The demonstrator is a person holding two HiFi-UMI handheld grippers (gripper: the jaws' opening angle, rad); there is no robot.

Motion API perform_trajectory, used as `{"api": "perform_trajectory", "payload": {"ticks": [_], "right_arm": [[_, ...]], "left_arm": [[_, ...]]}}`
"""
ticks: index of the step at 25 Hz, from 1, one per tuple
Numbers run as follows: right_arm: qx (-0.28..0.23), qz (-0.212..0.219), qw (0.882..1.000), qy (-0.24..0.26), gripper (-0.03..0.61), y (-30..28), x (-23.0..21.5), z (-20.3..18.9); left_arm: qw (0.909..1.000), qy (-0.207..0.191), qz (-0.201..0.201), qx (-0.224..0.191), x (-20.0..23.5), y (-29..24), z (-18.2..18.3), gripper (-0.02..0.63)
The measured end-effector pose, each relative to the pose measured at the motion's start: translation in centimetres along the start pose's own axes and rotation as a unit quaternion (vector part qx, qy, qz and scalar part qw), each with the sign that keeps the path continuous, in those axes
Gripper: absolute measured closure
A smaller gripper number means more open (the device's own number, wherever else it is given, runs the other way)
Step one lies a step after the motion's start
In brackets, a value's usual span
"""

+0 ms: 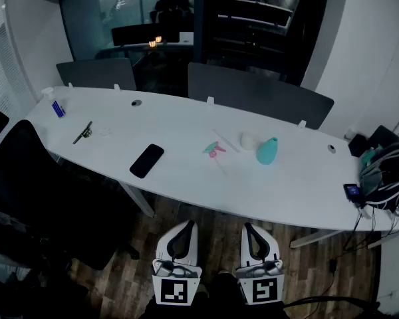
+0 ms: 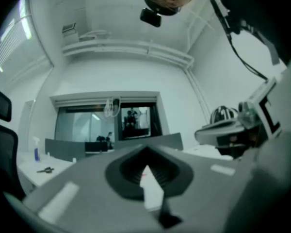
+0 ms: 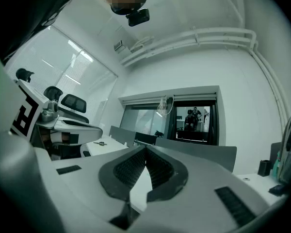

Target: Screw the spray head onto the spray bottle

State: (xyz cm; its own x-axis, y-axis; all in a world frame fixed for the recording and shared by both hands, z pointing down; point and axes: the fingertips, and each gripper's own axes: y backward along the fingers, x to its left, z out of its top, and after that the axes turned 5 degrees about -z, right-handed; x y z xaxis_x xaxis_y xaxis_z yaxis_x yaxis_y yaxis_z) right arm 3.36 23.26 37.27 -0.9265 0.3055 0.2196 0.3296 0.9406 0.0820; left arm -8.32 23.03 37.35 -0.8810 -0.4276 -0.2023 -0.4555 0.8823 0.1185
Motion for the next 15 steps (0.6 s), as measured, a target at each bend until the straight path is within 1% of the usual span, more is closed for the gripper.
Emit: {"api": "perform_trajectory", "payload": {"ticks": [3, 8, 10, 13, 15], "right_arm": [[0.005, 0.007, 1.0, -0.001, 0.574, -1.3, -0.3, -0.7], [0.02, 0.014, 1.0, -0.011, 0.574, -3.9, -1.7, -2.8], [0.027, 0.019, 0.999, -0.011, 0.574, -5.3, -2.7, -3.7], [0.032, 0.021, 0.999, -0.017, 0.574, -8.2, -5.0, -4.7], [0.031, 0.025, 0.999, -0.02, 0.574, -10.4, -6.6, -5.1]], "left_arm": [[0.9996, 0.023, 0.004, 0.017, 0.5, -1.0, -1.1, 0.611], [0.9993, 0.027, 0.005, 0.024, 1.0, -4.1, -2.7, 0.609], [0.9985, 0.039, 0.01, 0.039, 1.3, -5.9, -3.7, 0.61], [0.9988, 0.03, 0.012, 0.036, 1.9, -9.4, -3.8, 0.609], [0.9985, 0.033, 0.016, 0.041, 2.3, -11.9, -3.9, 0.61]]}}
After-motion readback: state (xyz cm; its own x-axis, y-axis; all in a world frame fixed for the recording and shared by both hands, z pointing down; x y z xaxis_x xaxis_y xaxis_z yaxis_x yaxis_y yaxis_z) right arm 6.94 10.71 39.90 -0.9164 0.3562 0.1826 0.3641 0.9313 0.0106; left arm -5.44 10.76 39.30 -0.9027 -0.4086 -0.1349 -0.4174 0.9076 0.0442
